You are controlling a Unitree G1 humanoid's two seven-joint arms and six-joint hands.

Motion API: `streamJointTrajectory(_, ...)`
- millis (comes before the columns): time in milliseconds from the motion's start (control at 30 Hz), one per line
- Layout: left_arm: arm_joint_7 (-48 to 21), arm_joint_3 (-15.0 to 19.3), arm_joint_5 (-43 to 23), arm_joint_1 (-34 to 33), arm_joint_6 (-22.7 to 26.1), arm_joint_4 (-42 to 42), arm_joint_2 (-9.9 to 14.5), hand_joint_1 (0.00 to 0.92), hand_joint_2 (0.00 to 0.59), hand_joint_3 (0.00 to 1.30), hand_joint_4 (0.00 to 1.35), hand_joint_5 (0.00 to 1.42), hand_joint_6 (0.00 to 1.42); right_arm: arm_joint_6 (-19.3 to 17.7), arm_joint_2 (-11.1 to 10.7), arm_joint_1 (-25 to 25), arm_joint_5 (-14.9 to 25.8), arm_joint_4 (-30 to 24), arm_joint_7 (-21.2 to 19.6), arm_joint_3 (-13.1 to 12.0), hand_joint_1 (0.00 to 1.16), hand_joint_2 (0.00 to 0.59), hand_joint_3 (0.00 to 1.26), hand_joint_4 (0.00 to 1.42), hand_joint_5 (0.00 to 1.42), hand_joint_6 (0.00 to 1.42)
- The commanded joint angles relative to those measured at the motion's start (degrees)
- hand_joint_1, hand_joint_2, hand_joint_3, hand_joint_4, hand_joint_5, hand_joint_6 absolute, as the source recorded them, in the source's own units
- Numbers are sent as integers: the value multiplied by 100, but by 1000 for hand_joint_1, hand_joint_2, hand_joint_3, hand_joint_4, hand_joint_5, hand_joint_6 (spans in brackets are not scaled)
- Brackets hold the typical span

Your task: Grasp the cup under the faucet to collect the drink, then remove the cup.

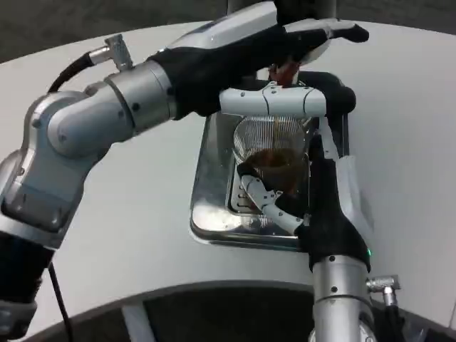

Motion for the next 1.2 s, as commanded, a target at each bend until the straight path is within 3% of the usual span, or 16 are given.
streamJointTrajectory(33,-158,-66,142,135,97,179,95,0,77,137,0,2,111,93,508,26,105,134,-64,13,681,259,0,0,0,36)
streamJointTrajectory(367,-170,-59,131,128,53,230,104,0,77,137,0,2,111,143,551,-77,186,324,-85,25,684,256,0,0,42,82)
streamJointTrajectory(733,-172,-75,164,108,22,285,118,0,85,137,0,2,111,-256,541,-120,308,619,-311,-4,716,245,0,21,125,148)
streamJointTrajectory(1033,-188,-84,180,106,29,262,137,0,86,137,0,2,111,-156,661,-302,284,819,-414,28,720,244,0,80,192,227)
streamJointTrajectory(1200,-185,-57,173,134,35,216,179,0,86,137,0,5,112,-24,707,-411,180,924,-534,106,743,239,87,164,253,293)
